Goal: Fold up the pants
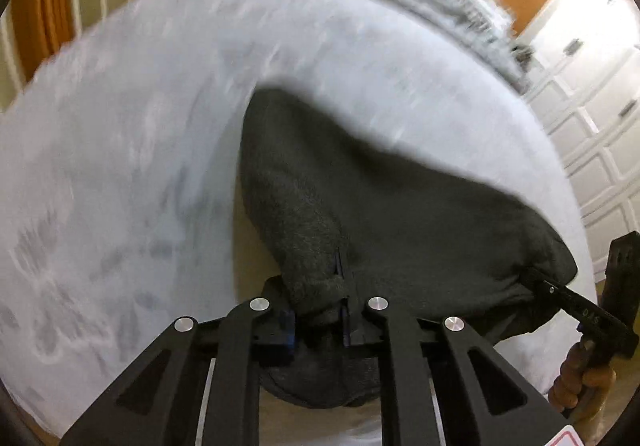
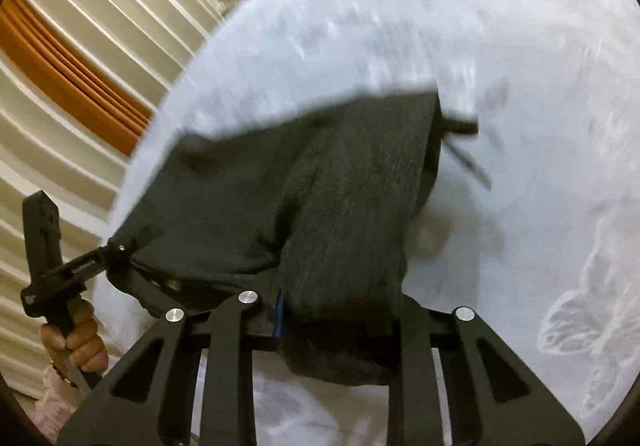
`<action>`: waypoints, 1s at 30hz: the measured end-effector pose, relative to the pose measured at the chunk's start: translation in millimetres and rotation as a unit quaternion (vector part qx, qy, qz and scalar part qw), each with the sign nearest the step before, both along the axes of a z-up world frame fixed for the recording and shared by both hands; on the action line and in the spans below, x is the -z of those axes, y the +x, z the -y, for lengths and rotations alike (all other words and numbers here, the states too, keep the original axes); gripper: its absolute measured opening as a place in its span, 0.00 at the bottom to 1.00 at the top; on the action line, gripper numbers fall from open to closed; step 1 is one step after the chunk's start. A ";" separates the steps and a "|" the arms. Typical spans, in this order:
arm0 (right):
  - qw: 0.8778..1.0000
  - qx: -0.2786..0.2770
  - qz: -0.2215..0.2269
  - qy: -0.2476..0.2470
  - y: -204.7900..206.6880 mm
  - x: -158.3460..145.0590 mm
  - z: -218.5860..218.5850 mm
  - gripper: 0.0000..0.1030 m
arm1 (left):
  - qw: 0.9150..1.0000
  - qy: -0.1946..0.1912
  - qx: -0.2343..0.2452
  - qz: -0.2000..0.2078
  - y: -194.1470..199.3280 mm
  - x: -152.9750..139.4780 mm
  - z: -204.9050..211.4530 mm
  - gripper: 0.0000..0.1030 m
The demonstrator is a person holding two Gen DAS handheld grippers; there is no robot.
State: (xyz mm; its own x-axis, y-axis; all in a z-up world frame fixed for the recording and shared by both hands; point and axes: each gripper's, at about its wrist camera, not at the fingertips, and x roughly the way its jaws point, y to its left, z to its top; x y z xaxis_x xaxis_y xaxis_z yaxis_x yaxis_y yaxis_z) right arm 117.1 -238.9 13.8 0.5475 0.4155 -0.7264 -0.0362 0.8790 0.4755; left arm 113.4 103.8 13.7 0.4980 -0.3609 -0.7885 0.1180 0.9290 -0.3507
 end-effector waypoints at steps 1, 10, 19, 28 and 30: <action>1.000 0.001 0.022 -0.002 -0.3 -18.9 1.3 0.22 | 1.000 0.003 0.003 0.020 -0.5 -16.5 1.7 0.11; 0.979 0.017 0.199 -0.041 8.5 -168.7 24.7 0.22 | 0.979 -0.008 0.027 0.200 24.5 -172.0 23.2 0.11; 0.974 0.109 0.030 -0.195 92.9 -19.2 80.3 0.61 | 0.987 0.122 -0.043 0.095 109.2 -34.0 60.5 0.67; 0.984 0.132 0.053 -0.106 87.3 -13.6 95.2 0.47 | 0.988 0.116 -0.089 0.058 110.2 19.6 39.0 0.64; 0.986 0.123 0.053 -0.100 104.3 -8.6 88.3 0.47 | 0.987 0.120 -0.081 0.071 112.6 16.6 47.8 0.64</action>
State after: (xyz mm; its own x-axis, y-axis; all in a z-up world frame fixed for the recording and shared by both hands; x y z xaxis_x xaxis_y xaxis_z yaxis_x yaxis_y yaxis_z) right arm 221.4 -327.3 22.4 0.6903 0.1147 -0.7144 0.1498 0.9433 0.2962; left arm 226.0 56.0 -2.9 0.6454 -0.0783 -0.7598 -0.0070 0.9941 -0.1083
